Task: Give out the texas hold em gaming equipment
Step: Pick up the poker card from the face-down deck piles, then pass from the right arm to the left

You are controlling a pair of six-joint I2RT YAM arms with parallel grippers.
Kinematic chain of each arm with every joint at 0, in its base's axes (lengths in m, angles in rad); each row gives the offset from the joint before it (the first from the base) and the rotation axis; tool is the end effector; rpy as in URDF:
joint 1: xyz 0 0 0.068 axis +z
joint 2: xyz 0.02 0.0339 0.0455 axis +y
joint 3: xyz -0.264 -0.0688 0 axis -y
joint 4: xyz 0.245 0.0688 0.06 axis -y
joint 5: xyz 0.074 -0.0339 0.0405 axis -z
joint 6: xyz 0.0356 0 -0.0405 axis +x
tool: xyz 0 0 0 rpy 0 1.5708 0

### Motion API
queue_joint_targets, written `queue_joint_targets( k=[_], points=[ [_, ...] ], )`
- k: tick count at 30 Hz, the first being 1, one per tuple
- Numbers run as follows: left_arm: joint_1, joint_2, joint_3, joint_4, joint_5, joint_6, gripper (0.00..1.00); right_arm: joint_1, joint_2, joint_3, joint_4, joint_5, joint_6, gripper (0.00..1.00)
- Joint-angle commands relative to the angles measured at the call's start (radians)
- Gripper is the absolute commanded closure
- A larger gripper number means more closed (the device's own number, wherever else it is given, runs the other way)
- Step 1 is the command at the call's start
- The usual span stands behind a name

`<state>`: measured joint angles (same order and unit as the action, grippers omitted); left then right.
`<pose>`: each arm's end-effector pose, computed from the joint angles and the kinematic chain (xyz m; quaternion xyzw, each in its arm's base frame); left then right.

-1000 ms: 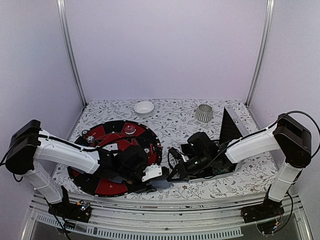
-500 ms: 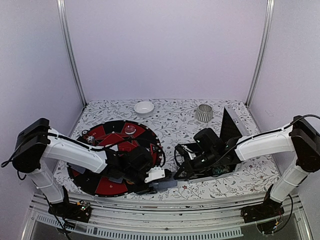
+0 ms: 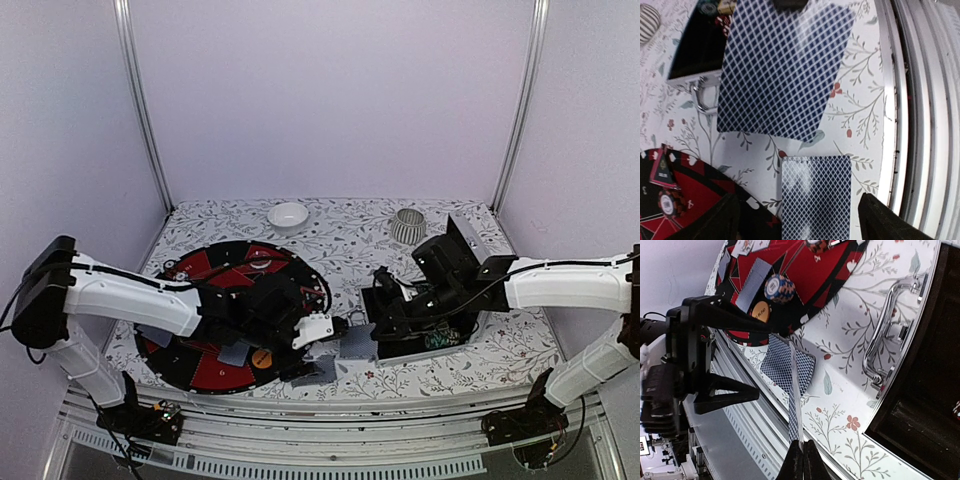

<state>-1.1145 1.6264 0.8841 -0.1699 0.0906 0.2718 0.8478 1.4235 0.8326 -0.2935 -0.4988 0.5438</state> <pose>0.1393 -0.2912 0.1691 0.6153 0.7178 -0.1712 0.2773 0.1757 0.2249 0.2066 -0.2203 0.8895 0.3874 0.1013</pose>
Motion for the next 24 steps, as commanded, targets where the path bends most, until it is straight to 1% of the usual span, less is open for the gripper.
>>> queue_joint_targets(
  k=[1,5,9,13,14,16,19,21,22,24],
  points=[
    [0.012,-0.162,0.0,0.045,0.031,-0.008,0.15,-0.013,-0.092,0.109,-0.128,0.076,-0.123,0.98],
    [0.012,-0.275,-0.018,0.072,0.076,-0.047,0.13,-0.013,-0.139,0.173,-0.176,0.058,-0.207,0.98],
    [0.013,-0.39,-0.013,0.067,0.078,-0.087,0.17,-0.013,-0.149,0.243,-0.222,0.003,-0.266,0.98],
    [0.014,-0.518,-0.041,0.11,0.092,-0.14,0.17,-0.01,-0.185,0.254,-0.194,-0.021,-0.309,0.98],
    [0.016,-0.54,-0.046,0.124,0.095,-0.178,0.19,-0.01,-0.195,0.247,-0.171,-0.041,-0.311,0.98],
    [0.027,-0.569,-0.062,0.156,0.121,-0.238,0.25,-0.008,-0.213,0.224,-0.1,-0.1,-0.303,0.98],
    [0.04,-0.569,-0.08,0.173,0.16,-0.293,0.37,0.0,-0.219,0.2,-0.01,-0.178,-0.279,0.98],
    [0.037,-0.565,-0.059,0.127,0.159,-0.261,0.41,0.003,-0.2,0.218,-0.027,-0.187,-0.271,0.98],
    [0.03,-0.569,-0.048,0.096,0.148,-0.226,0.41,0.003,-0.188,0.235,-0.054,-0.177,-0.275,0.98],
    [-0.005,-0.588,-0.035,0.045,0.067,-0.117,0.41,0.002,-0.166,0.286,-0.136,-0.149,-0.283,0.98]
  ],
)
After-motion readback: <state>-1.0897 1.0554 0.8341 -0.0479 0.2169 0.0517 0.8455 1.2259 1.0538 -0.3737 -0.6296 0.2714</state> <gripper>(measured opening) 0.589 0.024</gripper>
